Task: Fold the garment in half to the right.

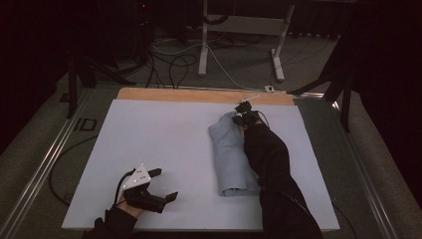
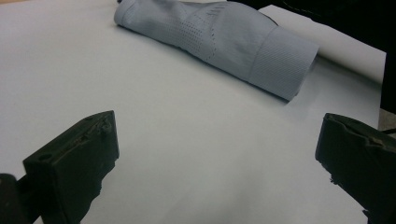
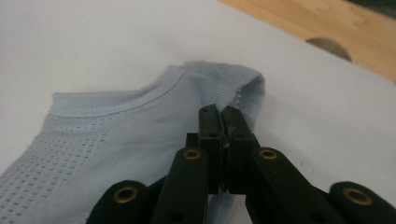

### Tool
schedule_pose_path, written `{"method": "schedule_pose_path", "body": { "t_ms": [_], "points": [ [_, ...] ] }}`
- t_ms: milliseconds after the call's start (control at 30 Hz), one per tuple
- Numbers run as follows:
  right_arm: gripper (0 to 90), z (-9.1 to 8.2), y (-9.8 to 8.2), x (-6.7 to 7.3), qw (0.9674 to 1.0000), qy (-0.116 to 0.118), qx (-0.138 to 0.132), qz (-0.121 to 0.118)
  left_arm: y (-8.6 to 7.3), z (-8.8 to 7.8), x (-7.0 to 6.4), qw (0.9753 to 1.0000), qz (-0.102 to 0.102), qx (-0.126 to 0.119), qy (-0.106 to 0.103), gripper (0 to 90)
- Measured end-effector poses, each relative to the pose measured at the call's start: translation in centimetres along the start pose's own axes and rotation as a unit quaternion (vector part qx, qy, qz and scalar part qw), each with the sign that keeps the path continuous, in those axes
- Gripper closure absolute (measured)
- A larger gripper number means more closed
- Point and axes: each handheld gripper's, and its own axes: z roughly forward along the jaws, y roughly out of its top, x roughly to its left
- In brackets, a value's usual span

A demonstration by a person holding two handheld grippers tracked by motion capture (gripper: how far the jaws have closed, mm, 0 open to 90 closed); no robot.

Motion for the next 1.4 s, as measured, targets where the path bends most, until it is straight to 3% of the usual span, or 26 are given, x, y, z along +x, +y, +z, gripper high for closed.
{"method": "schedule_pose_path", "body": {
  "t_ms": [200,500,567,667,733,833,933,1033,1200,1267,1333,1400],
  "points": [
    [88.2,1.3,-0.6,-0.5,0.9995,0.002,0.027,0.013,0.0,0.1,0.0,1.0,0.0,0.001,-0.001,0.1],
    [85.7,1.6,-0.6,-0.6,0.9995,0.002,0.028,0.016,0.0,0.0,0.0,1.0,-0.001,-0.002,0.0,0.1],
    [75.2,1.2,-0.4,-0.4,0.9995,0.001,0.03,0.006,0.0,0.0,0.0,1.0,0.001,0.0,0.0,0.1],
    [58.8,0.2,-0.1,-0.5,0.9997,0.007,0.02,0.009,0.0,-0.2,0.2,1.0,-0.001,-0.002,0.003,0.1],
    [55.6,-0.3,0.1,-0.5,0.9998,0.006,0.016,0.007,0.0,-0.2,0.2,1.0,0.0,-0.003,0.003,0.1],
    [47.0,-2.5,0.7,-0.4,0.9998,0.018,-0.007,0.002,0.1,-0.4,0.3,1.0,-0.003,-0.005,0.004,0.1],
    [48.8,-3.6,0.9,-0.1,0.9996,0.023,-0.018,0.003,0.2,-0.5,0.3,1.0,-0.001,-0.004,0.004,0.1],
    [56.8,-5.7,0.6,1.4,0.9987,0.029,-0.038,-0.017,0.3,-0.6,0.3,1.0,-0.004,-0.007,0.004,0.1],
    [64.0,-7.4,-0.3,3.2,0.9969,0.051,-0.048,-0.036,0.5,-1.0,0.5,0.9999,-0.008,-0.01,0.002,0.1],
    [74.3,-8.7,-1.4,4.8,0.9944,0.072,-0.049,-0.06,0.5,-1.4,0.6,0.9999,-0.007,-0.013,0.004,0.1],
    [78.4,-9.2,-1.9,5.4,0.9932,0.082,-0.051,-0.065,0.5,-1.5,0.6,0.9999,-0.007,-0.012,0.004,0.1],
    [89.9,-9.9,-3.0,6.3,0.9914,0.097,-0.049,-0.072,0.5,-1.7,0.7,0.9999,-0.009,-0.011,0.007,0.1]
  ]
}}
